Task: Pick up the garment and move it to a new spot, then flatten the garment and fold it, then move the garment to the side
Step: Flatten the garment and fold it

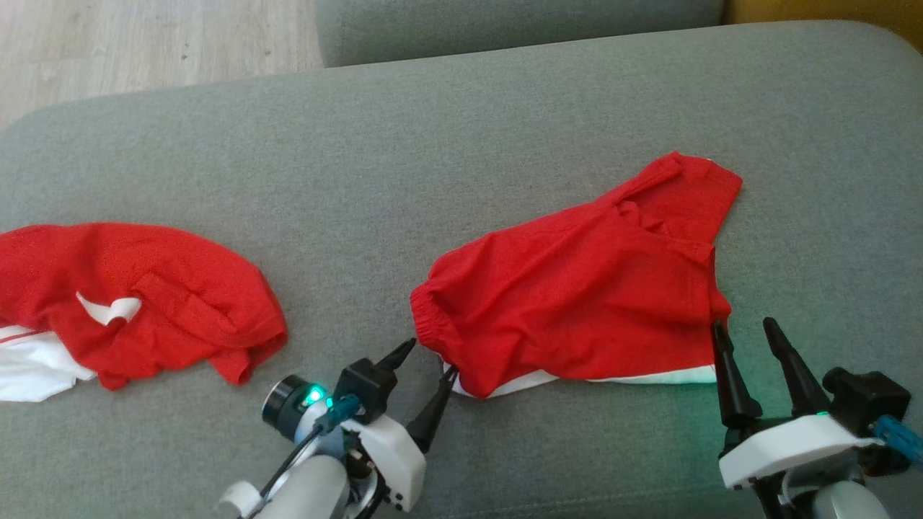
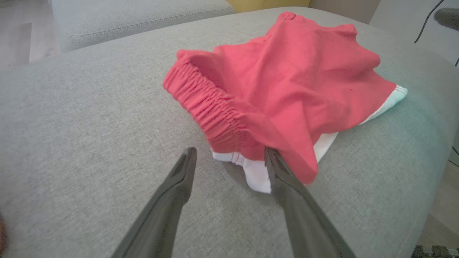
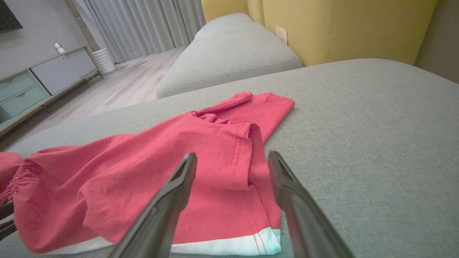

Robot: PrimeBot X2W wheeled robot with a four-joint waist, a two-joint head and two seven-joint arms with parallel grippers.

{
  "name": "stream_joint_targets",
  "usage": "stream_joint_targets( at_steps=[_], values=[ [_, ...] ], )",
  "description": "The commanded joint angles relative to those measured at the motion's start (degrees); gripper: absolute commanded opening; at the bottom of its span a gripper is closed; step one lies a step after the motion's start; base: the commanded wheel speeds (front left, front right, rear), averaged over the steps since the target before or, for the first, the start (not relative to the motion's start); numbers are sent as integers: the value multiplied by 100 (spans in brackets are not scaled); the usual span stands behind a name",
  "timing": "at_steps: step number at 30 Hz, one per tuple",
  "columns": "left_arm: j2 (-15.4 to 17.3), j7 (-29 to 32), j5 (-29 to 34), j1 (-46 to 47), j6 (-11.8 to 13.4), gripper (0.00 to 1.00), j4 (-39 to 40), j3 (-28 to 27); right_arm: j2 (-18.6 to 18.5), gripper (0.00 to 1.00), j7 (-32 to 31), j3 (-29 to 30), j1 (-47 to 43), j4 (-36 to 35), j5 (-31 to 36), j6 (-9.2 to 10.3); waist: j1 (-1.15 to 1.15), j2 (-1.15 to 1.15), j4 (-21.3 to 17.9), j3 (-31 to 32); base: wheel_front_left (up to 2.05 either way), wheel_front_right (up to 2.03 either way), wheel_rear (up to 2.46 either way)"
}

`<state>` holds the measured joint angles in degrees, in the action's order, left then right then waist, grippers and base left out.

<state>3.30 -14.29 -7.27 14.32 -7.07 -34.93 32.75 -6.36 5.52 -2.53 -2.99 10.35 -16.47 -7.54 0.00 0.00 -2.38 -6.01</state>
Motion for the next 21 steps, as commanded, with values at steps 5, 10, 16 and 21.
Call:
stream_joint_targets(
  at_steps=[5, 10, 16, 21],
  values=[
    [-26, -71, -84, 362, -19, 100, 142, 72, -77, 100, -79, -60, 187, -265, 105, 5, 0, 0, -4, -17, 0, 0, 0],
    [-38, -71, -126, 491, -25, 100, 100, 335, -67, 100, -163, -80, 202, -336, 125, 5, 0, 0, -17, -27, 0, 0, 0],
    [-41, -71, -142, 679, 66, 100, -201, 687, -65, 100, -206, -99, 229, -379, 134, 5, 0, 0, -52, -50, 0, 0, 0],
    [-41, -71, -203, 911, 183, 100, -525, 823, -64, 100, -223, -141, 232, -382, 132, 5, 0, 0, -98, -80, 0, 0, 0]
  ],
)
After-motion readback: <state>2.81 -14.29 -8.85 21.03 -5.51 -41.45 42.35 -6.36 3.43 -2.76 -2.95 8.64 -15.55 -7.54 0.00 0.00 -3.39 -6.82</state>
